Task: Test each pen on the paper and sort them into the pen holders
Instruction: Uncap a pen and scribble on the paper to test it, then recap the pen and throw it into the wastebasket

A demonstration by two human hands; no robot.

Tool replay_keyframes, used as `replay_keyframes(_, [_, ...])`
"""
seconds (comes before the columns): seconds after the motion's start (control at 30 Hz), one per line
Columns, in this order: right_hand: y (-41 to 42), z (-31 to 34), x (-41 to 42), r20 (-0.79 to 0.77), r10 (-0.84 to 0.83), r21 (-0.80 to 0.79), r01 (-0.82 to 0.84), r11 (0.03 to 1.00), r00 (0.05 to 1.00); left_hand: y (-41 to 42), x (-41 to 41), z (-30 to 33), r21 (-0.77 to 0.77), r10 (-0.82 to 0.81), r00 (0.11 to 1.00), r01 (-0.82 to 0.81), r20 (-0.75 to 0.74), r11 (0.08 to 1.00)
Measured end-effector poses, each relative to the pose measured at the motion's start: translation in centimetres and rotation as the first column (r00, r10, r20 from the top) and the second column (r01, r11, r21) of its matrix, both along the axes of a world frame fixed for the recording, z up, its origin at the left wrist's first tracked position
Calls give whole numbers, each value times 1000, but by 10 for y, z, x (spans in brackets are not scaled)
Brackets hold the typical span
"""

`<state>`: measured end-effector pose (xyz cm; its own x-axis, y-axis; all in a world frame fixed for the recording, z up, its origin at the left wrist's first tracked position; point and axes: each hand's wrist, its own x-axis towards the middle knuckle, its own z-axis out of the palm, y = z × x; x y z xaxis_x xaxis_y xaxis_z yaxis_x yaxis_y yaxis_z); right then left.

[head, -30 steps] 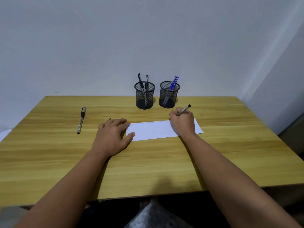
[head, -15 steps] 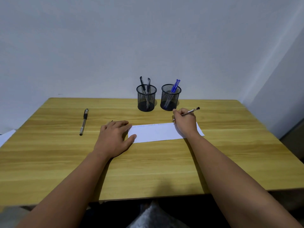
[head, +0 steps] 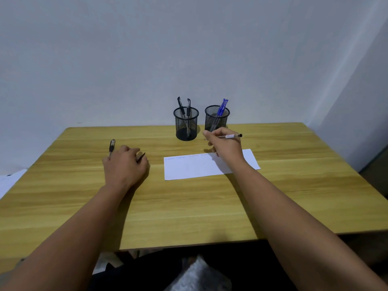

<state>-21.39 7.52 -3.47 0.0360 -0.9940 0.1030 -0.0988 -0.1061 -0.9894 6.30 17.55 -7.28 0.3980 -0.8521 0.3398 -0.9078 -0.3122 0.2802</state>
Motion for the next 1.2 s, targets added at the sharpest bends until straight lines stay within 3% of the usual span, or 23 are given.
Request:
replay_keyframes(0.13, [9, 5, 7, 125, 120, 147, -138, 979, 985, 1, 8, 1, 46, -44, 999, 44, 7, 998])
replay_keyframes(0.37, [26, 4, 20, 147, 251, 173, -274, 946, 957, 11, 2, 10, -88, -147, 972, 133, -183, 987])
replay_keyframes(0.43, [30, 7, 21, 142, 306, 151, -326, 933, 941, 13, -6, 16, -197, -230, 930, 178, -288, 964])
replay_keyframes(0.57, [37, 11, 22, 67, 335, 67, -339, 938, 940, 12, -18, 27, -264, -336, 812, 232, -478, 936])
replay_keyframes(1.1, [46, 21, 8, -13, 349, 27, -349, 937, 937, 6, -42, 44, -256, -481, 799, 411, -361, 875])
replay_keyframes(1.17, [46, 23, 5, -12, 354, 43, -353, 934, 935, 4, -46, 47, -263, -478, 760, 400, -441, 878])
replay_keyframes(1.2, [45, 24, 3, -2, 359, 66, -358, 931, 933, 4, -49, 52, -284, -463, 698, 366, -545, 886])
